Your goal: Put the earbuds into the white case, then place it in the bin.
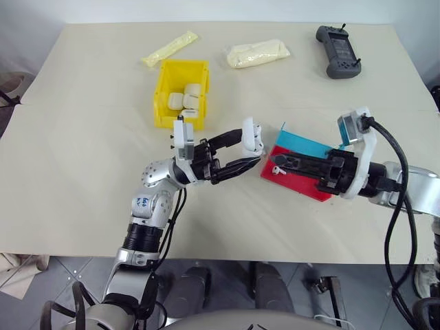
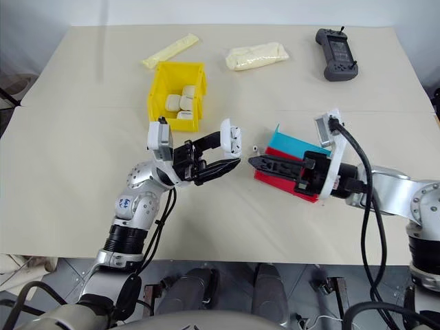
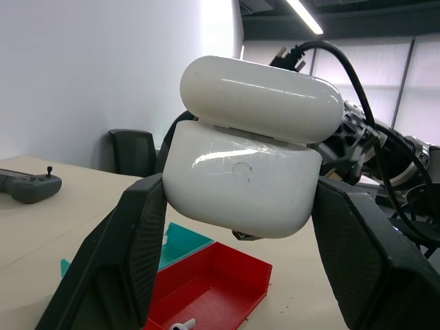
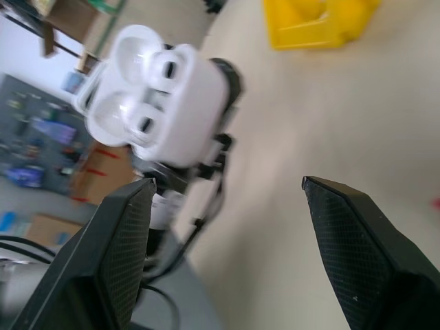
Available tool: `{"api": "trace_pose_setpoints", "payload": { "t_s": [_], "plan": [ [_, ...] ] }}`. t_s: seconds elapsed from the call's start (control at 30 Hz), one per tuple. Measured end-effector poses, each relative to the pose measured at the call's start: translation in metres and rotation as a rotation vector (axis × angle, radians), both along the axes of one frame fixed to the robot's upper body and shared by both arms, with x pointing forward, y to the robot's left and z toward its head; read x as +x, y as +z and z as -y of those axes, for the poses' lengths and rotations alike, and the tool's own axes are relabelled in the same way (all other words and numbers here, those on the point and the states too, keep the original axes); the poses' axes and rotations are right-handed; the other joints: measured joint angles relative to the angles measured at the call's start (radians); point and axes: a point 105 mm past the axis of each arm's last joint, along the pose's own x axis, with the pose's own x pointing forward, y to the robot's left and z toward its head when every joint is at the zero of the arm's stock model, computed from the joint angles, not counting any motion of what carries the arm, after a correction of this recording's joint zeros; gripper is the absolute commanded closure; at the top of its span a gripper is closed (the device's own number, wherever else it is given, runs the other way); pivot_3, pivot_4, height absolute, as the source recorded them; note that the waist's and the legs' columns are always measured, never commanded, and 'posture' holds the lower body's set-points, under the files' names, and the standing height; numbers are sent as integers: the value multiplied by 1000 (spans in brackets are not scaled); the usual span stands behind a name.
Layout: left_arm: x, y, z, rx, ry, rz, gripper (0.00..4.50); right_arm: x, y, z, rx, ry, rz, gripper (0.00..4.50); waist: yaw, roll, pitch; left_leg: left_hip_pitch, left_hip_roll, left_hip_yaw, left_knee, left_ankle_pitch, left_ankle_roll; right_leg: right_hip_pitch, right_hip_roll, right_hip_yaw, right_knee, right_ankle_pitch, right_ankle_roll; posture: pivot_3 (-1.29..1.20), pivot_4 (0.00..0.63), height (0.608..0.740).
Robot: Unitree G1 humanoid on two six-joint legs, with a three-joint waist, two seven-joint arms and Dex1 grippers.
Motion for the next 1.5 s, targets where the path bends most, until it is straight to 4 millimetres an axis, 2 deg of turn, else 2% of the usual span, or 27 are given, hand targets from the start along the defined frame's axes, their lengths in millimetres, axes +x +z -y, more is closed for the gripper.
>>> {"api": "trace_pose_setpoints", "payload": {
  "t_s": [0.1, 0.2, 0.27, 0.4, 0.67, 0.77, 0.83, 0.9, 1.03, 1.13, 1.27, 1.37, 1.5],
  "plan": [
    [-4, 1, -4, 14, -29, -3, 1658, -4, -12, 14, -126, -28, 85, 1530, 1, 0, 0, 0, 0, 0, 0, 0, 0, 0, 0, 0, 0, 0, 0, 0, 150, 740],
    [-5, -2, -20, 45, -60, -45, 1658, -14, -33, 28, -307, 10, 164, 2528, 1, 0, 0, 0, -1, 0, 0, 0, 0, 0, 0, 0, 0, 0, 0, 0, 150, 740],
    [-7, -1, -27, 45, -99, -83, 1658, -18, -32, 28, -335, 57, 236, 3199, -3, 0, 0, 0, 0, 1, 0, 0, 0, 0, 0, 0, 0, 0, 1, 0, 150, 740],
    [-20, 6, -28, 32, -217, -128, 1658, -14, -14, 25, -333, 100, 358, 4479, -3, 0, 0, 0, 0, 1, 0, 0, 0, 0, 0, 0, 0, 0, 1, 0, 150, 740],
    [-25, 5, -26, 65, -252, -127, 1658, -13, 7, 13, -280, 152, 464, 4479, 1, -1, 1, 0, 0, 0, -1, 0, 0, 1, 0, 0, -2, 0, 1, 0, 150, 740],
    [-15, -13, -25, 210, -151, -70, 1658, -11, 17, 6, -271, 165, 524, 4479, 1, -1, 1, 0, 0, 1, -1, 0, 0, 0, 0, 0, -3, 0, 1, 0, 150, 740],
    [-3, -30, -23, 319, -63, -64, 1658, -12, 22, -6, -267, 200, 573, 4479, -1, -1, 1, 0, 1, 1, -2, 0, 0, 0, 0, 0, -3, 0, 1, 0, 150, 740],
    [4, -38, -18, 381, -30, -54, 1658, -12, 23, -16, -260, 229, 598, 4479, 0, -1, 1, 0, 1, 0, -3, 0, 0, 0, 0, 0, -4, 0, 1, 0, 150, 740],
    [9, -30, -9, 410, -16, -10, 1658, -10, 23, -33, -247, 269, 623, 4479, -1, -2, 1, 0, 0, 0, -4, 0, 0, 0, 0, 0, -4, 1, 1, 0, 150, 740],
    [10, -32, -4, 469, -6, 22, 1658, -6, 19, -48, -250, 293, 642, 4479, -2, -2, 1, 0, 0, 0, -5, 0, 0, 0, 0, 0, -5, 1, 1, 0, 150, 740],
    [8, -35, 3, 487, -17, 29, 1658, 0, 0, -63, -288, 313, 624, 4479, -3, -2, 1, 0, 0, 0, -5, 0, 0, -1, 0, 0, -4, 1, 1, 0, 150, 740],
    [8, -35, 4, 490, -16, 29, 1658, 5, -4, -61, -315, 297, 632, 4479, -3, -2, 1, 0, 0, 0, -5, 0, 0, -1, 0, 0, -4, 1, 1, 0, 150, 740],
    [9, -36, 0, 498, -4, 24, 1658, 8, -18, -43, -344, 265, 586, 4479, 0, -2, 1, 0, 0, -1, -5, 0, 0, 0, 0, 0, -4, 1, 1, 0, 150, 740]
  ]
}}
